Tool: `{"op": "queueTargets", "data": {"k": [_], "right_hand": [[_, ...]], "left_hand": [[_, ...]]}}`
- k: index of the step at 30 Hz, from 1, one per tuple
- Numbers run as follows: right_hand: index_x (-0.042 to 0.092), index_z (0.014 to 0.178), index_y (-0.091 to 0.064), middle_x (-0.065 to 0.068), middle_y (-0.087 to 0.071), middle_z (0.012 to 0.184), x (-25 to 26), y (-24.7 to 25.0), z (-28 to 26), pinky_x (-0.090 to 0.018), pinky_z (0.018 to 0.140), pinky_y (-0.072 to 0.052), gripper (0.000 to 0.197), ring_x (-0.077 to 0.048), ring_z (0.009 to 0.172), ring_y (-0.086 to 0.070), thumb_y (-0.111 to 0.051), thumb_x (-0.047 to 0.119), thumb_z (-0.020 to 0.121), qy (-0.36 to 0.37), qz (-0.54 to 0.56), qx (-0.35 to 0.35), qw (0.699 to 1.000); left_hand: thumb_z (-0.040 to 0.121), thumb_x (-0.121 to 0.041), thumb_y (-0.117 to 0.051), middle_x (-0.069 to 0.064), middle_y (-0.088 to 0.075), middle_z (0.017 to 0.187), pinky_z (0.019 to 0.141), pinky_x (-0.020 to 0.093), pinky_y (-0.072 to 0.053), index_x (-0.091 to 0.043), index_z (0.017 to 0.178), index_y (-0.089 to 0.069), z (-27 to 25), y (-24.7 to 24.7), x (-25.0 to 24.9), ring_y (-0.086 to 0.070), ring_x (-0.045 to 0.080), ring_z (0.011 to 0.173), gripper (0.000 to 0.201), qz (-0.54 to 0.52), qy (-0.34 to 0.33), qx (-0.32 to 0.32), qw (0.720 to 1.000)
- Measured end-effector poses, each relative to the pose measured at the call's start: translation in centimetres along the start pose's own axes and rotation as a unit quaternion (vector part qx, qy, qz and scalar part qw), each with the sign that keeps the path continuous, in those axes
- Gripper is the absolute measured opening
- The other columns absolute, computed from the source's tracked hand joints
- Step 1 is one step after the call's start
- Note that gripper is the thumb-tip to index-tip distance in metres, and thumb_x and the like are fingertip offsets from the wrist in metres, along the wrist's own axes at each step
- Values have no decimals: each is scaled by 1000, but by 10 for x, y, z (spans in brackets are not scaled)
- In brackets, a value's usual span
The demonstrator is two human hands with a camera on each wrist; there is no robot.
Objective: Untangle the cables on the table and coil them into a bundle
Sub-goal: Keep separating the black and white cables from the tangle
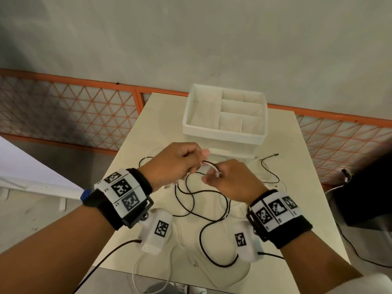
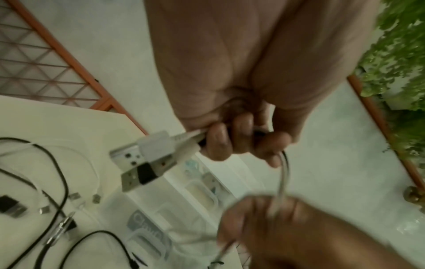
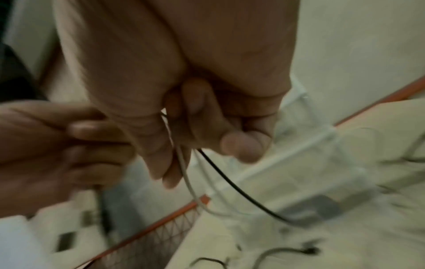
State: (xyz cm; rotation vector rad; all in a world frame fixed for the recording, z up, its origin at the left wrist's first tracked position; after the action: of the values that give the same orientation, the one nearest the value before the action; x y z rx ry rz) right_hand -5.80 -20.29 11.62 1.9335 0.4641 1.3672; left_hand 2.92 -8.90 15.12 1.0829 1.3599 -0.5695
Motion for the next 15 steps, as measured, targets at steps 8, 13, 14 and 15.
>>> {"op": "queueTargets", "data": {"k": [8, 13, 14, 15], "right_hand": [[31, 117, -65, 9, -70, 95, -104, 66, -13, -34, 87, -54, 40, -28, 96, -69, -63, 6, 86, -128, 11, -256, 958], [37, 146, -32, 11, -62, 107, -100, -18, -22, -36, 83, -56, 71, -17, 82, -65, -69, 17, 88, -106, 6, -74, 992], [35, 134, -43, 11, -65, 101, -98, -36, -26, -38, 83, -57, 56, -14, 79, -64, -68, 20, 88, -92, 8, -66, 994], [35, 119, -53, 11, -67, 95, -97, -57, -29, -40, 82, -57, 37, -11, 78, -64, -68, 23, 87, -74, 8, -40, 996]], "left_hand": [[101, -19, -45, -12, -58, 61, 57, 7, -35, -16, 91, -75, -20, 7, 66, -53, -5, 60, 31, 246, 119, 80, 959], [93, -6, -40, 5, -67, 115, 90, 27, -44, -18, 76, -60, -19, 10, 125, -59, 25, 109, 29, 261, 189, -65, 945], [94, -11, -41, 7, -67, 114, 90, 32, -46, -19, 75, -59, -20, 6, 133, -59, 27, 109, 28, 248, 205, -58, 945], [97, -19, -42, 7, -67, 107, 85, 34, -47, -20, 75, -58, -21, 1, 137, -60, 26, 103, 27, 243, 215, -43, 945]]}}
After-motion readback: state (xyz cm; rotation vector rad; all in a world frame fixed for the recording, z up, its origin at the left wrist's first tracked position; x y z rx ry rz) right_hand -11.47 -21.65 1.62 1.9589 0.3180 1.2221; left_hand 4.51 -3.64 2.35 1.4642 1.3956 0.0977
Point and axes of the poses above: each hand's wrist, its own z-axis towards the middle knuckle, its own y-axis out of the back of the hand, x = y × z, the point moved 7 cm from there along z, towards the middle knuckle
